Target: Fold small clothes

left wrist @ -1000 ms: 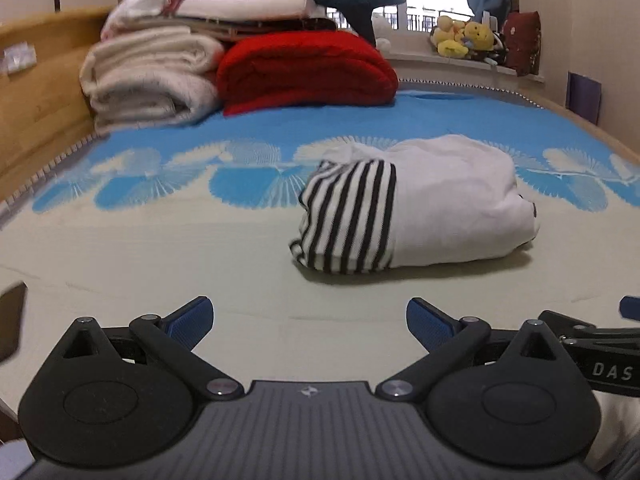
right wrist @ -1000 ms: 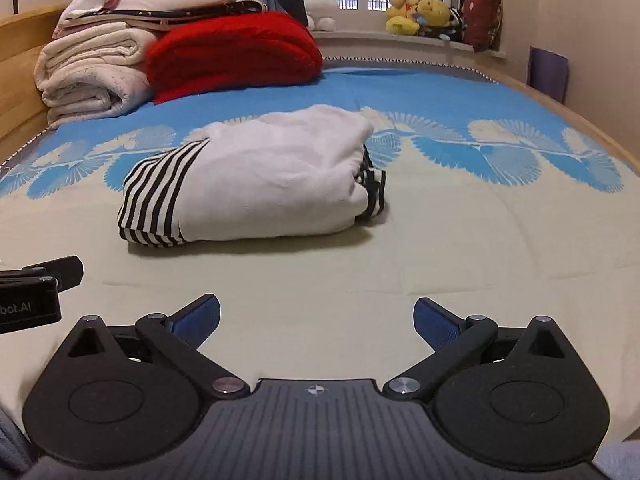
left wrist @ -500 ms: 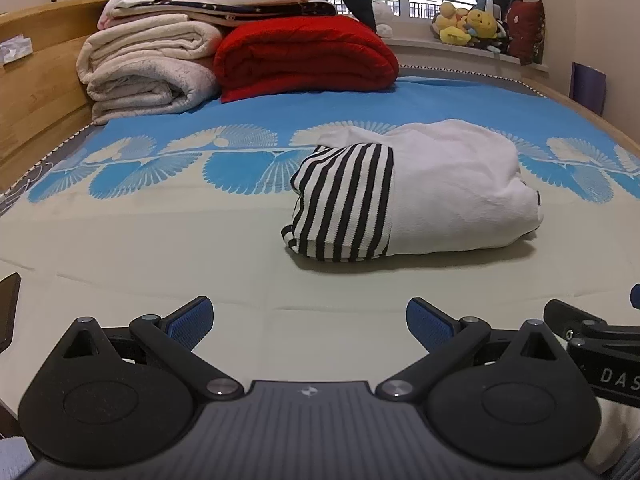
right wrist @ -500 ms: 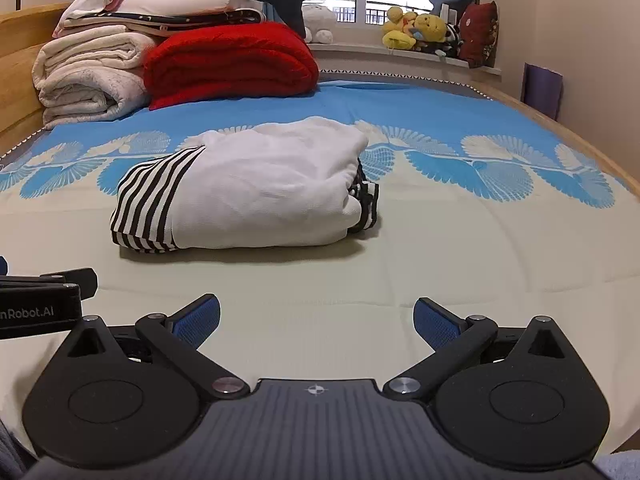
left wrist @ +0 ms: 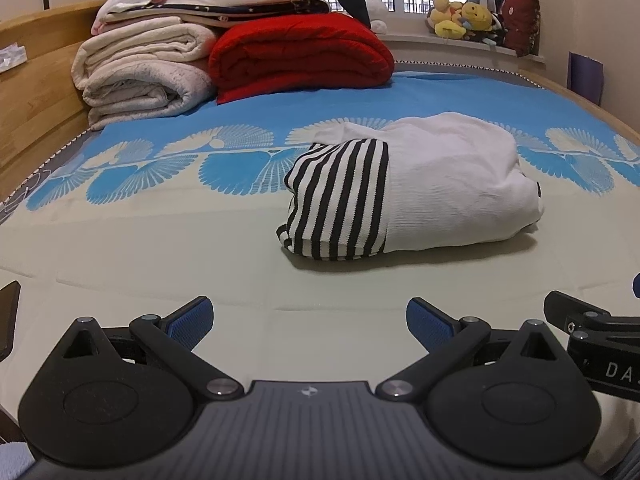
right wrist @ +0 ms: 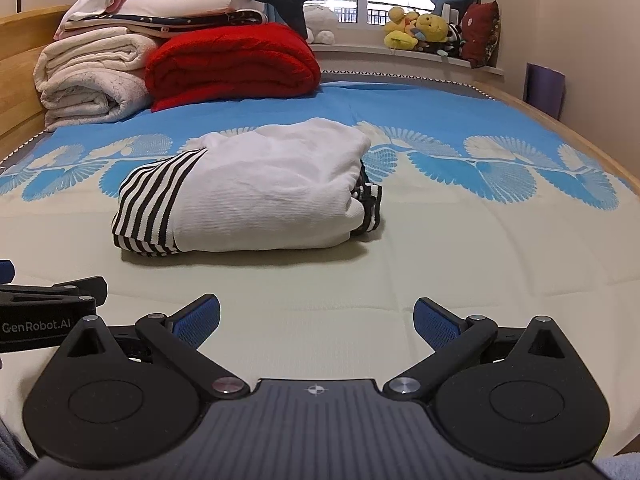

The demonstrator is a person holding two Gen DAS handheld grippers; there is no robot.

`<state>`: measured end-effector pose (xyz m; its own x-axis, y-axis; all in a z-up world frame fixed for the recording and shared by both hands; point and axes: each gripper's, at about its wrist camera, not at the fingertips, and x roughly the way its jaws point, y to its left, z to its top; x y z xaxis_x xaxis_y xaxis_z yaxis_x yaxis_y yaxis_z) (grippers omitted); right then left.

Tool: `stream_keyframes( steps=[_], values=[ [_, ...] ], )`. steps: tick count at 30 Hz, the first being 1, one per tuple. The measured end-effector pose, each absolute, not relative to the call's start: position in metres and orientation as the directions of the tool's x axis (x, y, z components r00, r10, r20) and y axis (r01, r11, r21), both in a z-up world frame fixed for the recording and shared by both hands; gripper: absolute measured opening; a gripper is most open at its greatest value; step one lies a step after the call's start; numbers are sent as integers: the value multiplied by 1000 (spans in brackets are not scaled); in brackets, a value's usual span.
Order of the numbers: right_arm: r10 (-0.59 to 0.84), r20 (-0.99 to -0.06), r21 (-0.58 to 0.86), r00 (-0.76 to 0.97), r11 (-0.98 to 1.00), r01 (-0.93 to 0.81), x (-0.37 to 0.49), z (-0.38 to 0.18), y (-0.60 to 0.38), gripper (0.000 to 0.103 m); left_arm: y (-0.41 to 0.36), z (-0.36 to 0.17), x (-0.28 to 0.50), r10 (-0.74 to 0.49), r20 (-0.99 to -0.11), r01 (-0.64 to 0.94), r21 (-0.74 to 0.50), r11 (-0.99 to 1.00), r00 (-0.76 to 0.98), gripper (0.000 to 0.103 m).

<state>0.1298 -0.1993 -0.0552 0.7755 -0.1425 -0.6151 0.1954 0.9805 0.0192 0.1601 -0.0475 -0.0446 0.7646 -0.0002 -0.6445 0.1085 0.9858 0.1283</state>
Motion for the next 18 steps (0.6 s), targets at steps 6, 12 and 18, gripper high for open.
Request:
stream_keyframes(
  steps=[6, 12, 18],
  values=[
    [-144, -615, 14, 775, 981, 193, 130, -55, -199, 102, -46, -45, 160, 5, -645, 102, 129, 986, 764, 103],
    [-147, -617, 11, 773, 981, 196, 131, -56, -198, 102, -46, -45, 160, 5, -644, 104, 132, 986, 765, 103],
    [-150, -616, 8, 773, 981, 196, 131, -56, -197, 102, -46, -45, 161, 5, -645, 102, 129, 986, 764, 103]
  ],
)
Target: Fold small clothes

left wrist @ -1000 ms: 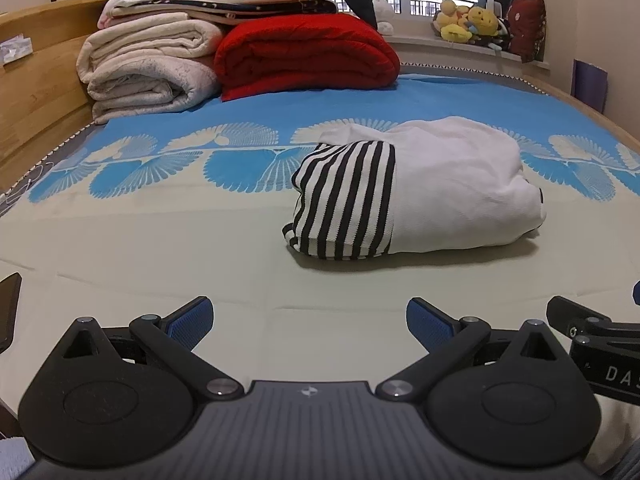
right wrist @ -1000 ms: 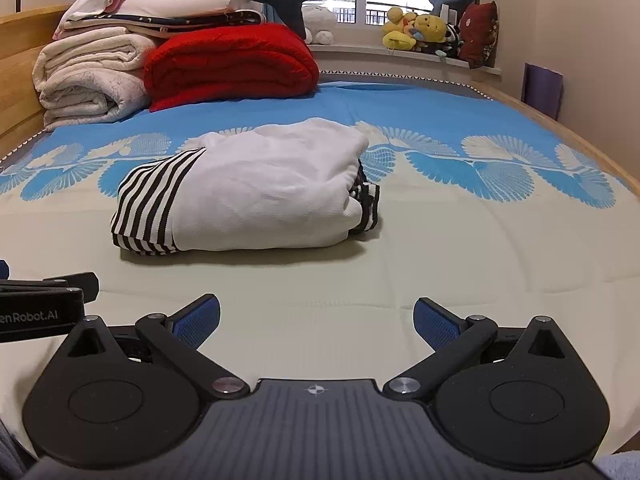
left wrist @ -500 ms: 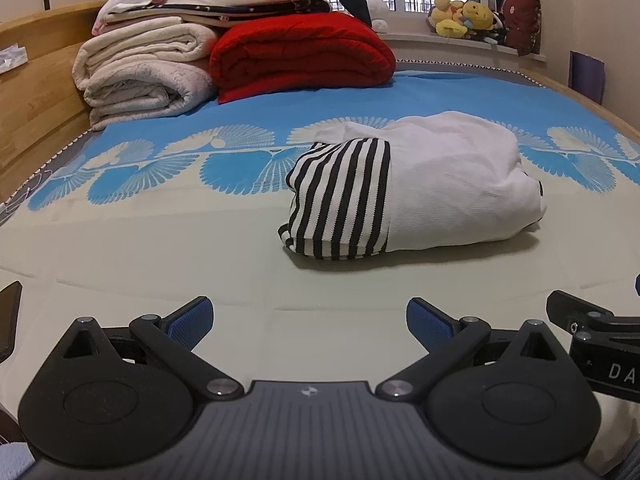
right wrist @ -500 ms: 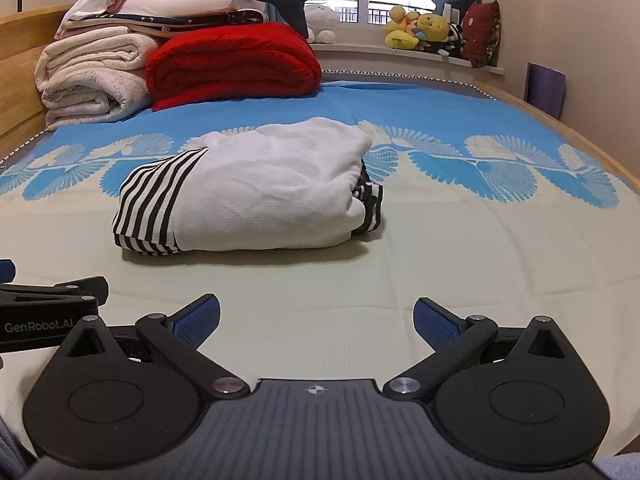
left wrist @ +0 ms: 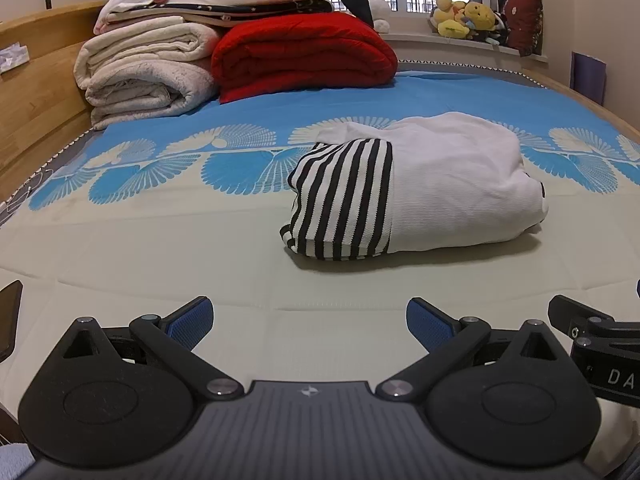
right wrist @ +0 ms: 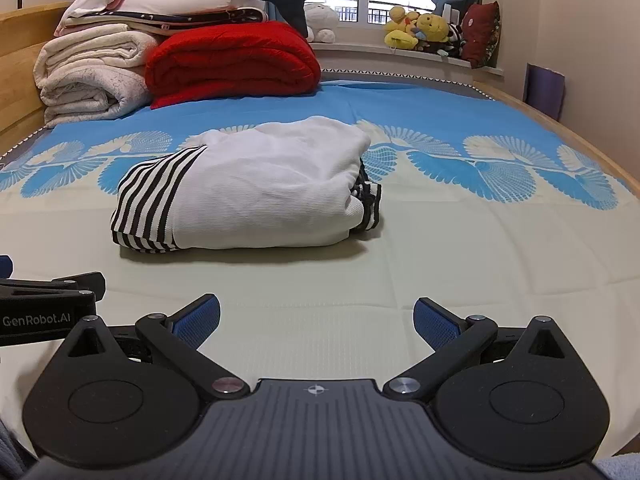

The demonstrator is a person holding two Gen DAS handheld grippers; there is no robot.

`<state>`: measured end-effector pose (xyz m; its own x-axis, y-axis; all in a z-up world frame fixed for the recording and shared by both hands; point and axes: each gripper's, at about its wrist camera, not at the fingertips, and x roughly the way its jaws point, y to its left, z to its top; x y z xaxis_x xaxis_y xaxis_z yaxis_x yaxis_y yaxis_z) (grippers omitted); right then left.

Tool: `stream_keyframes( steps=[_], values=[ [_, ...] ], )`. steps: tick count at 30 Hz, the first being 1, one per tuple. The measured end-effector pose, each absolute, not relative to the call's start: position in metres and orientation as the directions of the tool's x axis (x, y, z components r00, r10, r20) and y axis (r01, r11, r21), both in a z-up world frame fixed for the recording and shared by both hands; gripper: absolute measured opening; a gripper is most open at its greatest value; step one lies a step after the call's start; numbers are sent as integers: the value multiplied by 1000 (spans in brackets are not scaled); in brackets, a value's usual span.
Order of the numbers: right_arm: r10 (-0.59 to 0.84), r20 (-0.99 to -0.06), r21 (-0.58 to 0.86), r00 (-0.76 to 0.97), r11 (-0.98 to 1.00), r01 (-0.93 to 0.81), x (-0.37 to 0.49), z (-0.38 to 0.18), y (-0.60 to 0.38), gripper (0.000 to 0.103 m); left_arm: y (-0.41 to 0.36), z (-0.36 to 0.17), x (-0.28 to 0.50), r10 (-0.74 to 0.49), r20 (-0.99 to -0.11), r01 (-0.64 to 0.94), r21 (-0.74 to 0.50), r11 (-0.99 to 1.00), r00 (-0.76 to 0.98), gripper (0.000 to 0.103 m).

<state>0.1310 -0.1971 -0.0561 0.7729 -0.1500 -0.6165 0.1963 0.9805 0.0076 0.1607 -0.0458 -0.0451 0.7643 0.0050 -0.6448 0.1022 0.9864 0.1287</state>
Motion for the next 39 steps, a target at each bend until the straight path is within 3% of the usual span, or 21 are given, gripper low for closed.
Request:
stream_keyframes(
  steps=[39],
  values=[
    [-170, -593, -9, 787, 979, 205, 129, -54, -191, 102, -44, -44, 160, 1, -629, 107, 133, 985, 777, 103]
  ],
)
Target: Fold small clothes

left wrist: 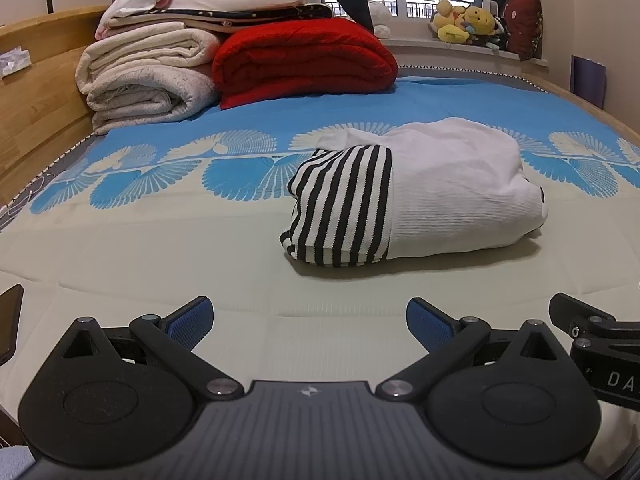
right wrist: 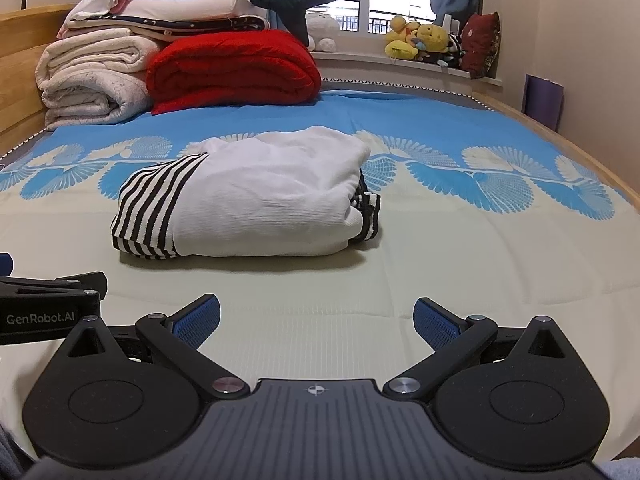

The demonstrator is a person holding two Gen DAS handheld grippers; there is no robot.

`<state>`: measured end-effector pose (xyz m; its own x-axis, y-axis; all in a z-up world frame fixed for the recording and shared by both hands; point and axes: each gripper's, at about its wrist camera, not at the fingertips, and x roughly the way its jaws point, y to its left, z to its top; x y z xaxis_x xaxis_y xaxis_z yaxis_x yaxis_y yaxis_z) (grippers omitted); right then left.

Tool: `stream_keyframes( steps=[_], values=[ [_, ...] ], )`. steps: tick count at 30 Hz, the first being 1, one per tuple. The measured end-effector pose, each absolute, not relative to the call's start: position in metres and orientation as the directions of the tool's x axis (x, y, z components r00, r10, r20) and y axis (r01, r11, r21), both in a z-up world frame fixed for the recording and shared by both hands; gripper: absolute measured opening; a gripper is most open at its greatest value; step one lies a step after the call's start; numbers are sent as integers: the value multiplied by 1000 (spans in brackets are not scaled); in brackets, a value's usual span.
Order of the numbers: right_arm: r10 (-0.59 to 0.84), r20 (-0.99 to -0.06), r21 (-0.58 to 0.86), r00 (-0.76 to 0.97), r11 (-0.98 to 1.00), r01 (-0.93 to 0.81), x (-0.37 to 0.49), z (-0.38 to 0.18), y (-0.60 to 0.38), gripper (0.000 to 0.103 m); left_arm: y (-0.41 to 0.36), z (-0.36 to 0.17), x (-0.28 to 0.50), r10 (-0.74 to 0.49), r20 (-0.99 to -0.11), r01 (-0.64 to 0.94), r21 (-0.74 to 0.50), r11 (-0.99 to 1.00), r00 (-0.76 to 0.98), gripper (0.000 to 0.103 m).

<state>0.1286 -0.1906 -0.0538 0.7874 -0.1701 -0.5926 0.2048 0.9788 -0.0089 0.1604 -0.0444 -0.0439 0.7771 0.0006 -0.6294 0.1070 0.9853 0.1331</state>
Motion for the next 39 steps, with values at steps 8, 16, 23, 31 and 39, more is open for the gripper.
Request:
stream_keyframes(
  steps=[8, 16, 23, 31, 39],
  values=[
    [-170, -593, -13, 787, 979, 202, 129, -54, -190, 102, -45, -44, 160, 2, -626, 108, 138, 985, 780, 103],
    [-170, -594, -13, 786, 979, 202, 129, -54, -189, 102, -44, -42, 159, 2, -625, 108, 139, 984, 780, 103],
    [-170, -593, -13, 787, 979, 202, 129, -54, -189, 102, -46, -43, 159, 4, -623, 111, 146, 983, 782, 103],
    [-172, -593, -13, 787, 979, 204, 129, -54, -189, 102, -46, -43, 160, 2, -624, 113, 144, 983, 781, 103],
    [-167, -596, -23, 785, 981, 190, 129, -55, -189, 102, -43, -42, 160, 7, -630, 91, 123, 988, 776, 103]
  ],
)
